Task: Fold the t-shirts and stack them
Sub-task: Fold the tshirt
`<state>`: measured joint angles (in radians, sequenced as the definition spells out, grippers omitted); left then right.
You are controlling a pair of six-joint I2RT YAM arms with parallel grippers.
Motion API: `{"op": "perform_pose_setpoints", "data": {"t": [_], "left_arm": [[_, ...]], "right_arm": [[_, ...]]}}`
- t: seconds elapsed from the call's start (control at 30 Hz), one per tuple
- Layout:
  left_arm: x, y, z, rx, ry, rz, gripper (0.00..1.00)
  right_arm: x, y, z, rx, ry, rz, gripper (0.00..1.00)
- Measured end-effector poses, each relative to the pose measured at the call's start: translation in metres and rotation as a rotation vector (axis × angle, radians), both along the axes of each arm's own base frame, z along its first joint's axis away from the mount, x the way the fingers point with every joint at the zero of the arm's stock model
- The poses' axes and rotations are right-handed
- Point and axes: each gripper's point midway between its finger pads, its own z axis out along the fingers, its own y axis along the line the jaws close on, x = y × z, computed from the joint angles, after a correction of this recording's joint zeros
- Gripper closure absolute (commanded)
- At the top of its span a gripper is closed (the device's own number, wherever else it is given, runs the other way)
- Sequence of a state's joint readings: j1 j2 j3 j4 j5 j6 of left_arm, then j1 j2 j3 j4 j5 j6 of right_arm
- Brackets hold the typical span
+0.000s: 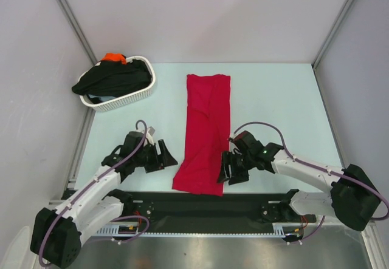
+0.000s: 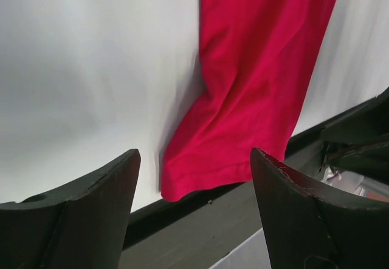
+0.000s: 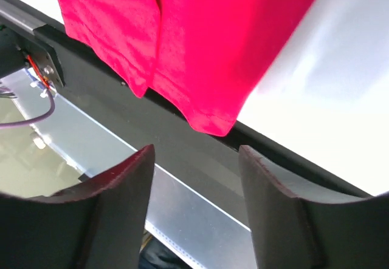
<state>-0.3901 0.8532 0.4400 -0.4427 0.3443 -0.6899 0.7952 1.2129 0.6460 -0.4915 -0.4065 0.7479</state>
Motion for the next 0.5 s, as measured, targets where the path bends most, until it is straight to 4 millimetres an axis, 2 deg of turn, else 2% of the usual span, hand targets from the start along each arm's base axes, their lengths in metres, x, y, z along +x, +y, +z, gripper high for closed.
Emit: {"op": "perform_pose_setpoints", "data": {"t": [0.03,0.23,0.33,0.5], "left_arm": [[-0.006,-0.003,-0.006,-0.001,0.022,-0.015,0.21],[-0.033,-0.026,-0.029,0.042,0.103,-0.137,0.23],[-0.037,-0.031,-0.037,0.063,0.108,-0.154,0.26],[-0.04,-0.029,-0.045,0.073,0.125,-0.136,0.29]], "right_arm": [[-0.001,-0.003,0.0,0.007,0.0,0.001,0.44],[-0.003,-0.014,-0.015,0.028,0.034,-0.011,0.51],[-0.007,-0.018,-0.027,0.018,0.067,-0.007,0.57],[-0.017,-0.017,-0.038,0.044,0.103,0.009,0.58]]}}
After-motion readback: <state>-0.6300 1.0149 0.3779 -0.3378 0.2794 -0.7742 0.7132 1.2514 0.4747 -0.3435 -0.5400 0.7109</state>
